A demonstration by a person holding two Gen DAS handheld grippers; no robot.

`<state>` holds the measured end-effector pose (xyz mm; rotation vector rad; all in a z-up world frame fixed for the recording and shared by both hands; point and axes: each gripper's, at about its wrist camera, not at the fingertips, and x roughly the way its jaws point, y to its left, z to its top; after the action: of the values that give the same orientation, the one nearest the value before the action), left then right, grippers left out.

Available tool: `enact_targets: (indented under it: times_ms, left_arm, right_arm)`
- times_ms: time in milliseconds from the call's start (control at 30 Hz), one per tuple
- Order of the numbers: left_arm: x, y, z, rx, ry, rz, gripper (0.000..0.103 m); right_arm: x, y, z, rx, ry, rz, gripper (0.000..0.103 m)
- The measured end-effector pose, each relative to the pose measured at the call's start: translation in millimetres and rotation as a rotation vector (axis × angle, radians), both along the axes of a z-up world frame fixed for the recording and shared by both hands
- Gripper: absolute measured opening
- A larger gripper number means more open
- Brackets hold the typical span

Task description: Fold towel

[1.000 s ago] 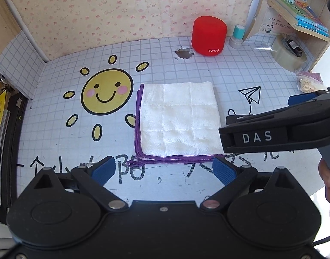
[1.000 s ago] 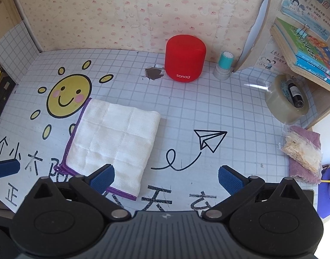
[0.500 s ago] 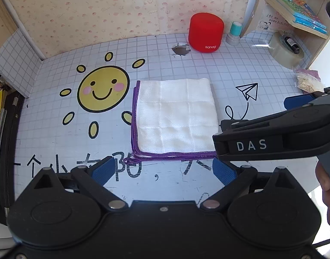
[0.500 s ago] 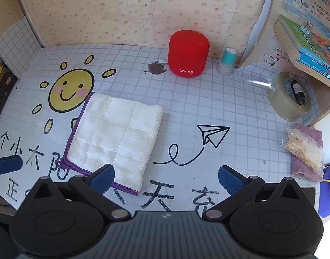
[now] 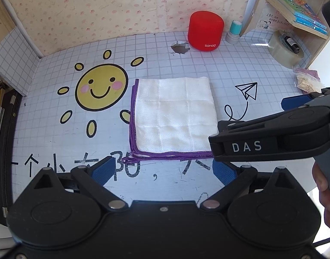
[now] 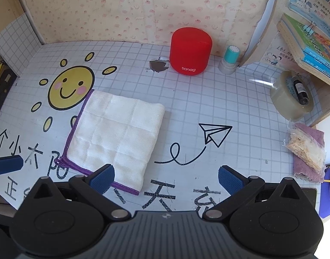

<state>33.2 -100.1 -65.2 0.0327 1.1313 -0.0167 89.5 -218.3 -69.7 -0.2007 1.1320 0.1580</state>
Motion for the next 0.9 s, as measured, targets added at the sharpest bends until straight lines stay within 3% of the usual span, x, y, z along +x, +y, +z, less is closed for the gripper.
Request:
enact_targets:
  times_ms: [900]
  left_arm:
    - [14, 6, -9, -0.024, 0.036, -0.005, 0.097]
  right_arm:
    - [5, 5, -8, -0.007, 0.023, 0.015, 0.103]
